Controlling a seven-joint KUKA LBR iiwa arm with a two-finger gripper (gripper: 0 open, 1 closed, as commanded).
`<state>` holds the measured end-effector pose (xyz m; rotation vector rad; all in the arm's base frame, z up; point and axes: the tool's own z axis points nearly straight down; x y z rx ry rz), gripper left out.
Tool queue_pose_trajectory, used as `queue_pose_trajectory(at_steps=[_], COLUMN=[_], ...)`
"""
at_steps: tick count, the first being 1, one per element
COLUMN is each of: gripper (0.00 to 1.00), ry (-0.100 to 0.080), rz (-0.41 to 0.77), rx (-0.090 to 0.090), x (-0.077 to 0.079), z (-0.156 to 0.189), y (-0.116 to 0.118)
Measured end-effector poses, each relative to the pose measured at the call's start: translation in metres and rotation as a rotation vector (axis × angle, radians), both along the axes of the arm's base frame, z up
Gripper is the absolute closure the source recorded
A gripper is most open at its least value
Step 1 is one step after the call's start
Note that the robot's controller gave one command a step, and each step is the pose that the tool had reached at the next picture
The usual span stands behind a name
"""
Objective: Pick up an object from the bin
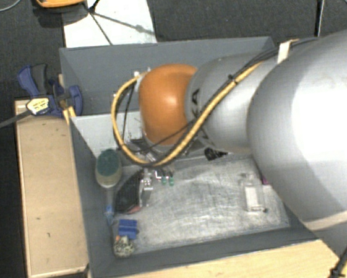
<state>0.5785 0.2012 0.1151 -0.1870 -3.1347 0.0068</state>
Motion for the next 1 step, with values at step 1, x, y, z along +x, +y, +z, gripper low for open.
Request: queue_pose_trajectory(at_steps=[1], gripper=[0.00], ry=[-0.005], rz=[0.256], rx=[0.003], x=[0.0142], z=[-0.0394], y=[0.0334])
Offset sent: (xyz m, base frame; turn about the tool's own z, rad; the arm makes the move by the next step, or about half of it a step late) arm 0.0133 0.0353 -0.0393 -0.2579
